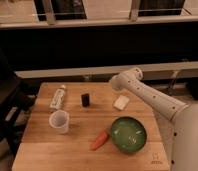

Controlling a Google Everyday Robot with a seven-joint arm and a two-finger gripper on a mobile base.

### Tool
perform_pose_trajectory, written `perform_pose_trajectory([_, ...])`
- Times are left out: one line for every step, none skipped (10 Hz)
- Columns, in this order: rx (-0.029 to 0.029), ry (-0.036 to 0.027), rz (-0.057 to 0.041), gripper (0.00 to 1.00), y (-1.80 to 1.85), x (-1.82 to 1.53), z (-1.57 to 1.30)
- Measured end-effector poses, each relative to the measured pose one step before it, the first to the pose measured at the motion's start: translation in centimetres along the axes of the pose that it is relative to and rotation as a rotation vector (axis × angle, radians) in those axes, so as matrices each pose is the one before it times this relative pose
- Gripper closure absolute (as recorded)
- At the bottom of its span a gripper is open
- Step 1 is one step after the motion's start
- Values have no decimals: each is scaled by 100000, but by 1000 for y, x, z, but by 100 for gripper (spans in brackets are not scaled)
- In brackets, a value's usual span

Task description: Knock the eraser over

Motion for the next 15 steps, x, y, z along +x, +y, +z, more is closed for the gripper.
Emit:
perform_pose_trajectory([456,-1917,-2118,99,-119,-1039,-103])
perform_pose_trajectory([145,-1722,-1791,99,-253,-1259,145])
perform_pose_trajectory([8,-1843,-2565,99,-378,-1515,211])
perform_pose_trajectory([-264,-2024,-2625,99,-361,-1300,265])
perform_pose_trajectory([-307,-3846,-1703,99,-23,-709,112])
perform_pose_trajectory([-314,-3206,-681,99,117,-215,47])
perform_pose_trajectory([-238,-1136,-523,99,104,-162,-27])
perform_pose_trajectory([-341,-1578,-932,99,42,-637,169])
perform_pose_trajectory([36,-1108,-648,99,-67,-449,100])
perform_pose_trajectory([20,-918,-546,99,31,-348,19])
perform_pose_trajectory([144,-1549,-858,99,84,-576,-9])
perform_pose_trajectory([220,-1788,-910,99,135,-743,-63])
perform_pose_trajectory([-43,-1342,-744,99,175,-655,42])
perform_pose_trajectory([136,-1769,-994,99,283,-875,-28])
perform_pose_trajectory([375,-1709,-904,99,305,-853,-87])
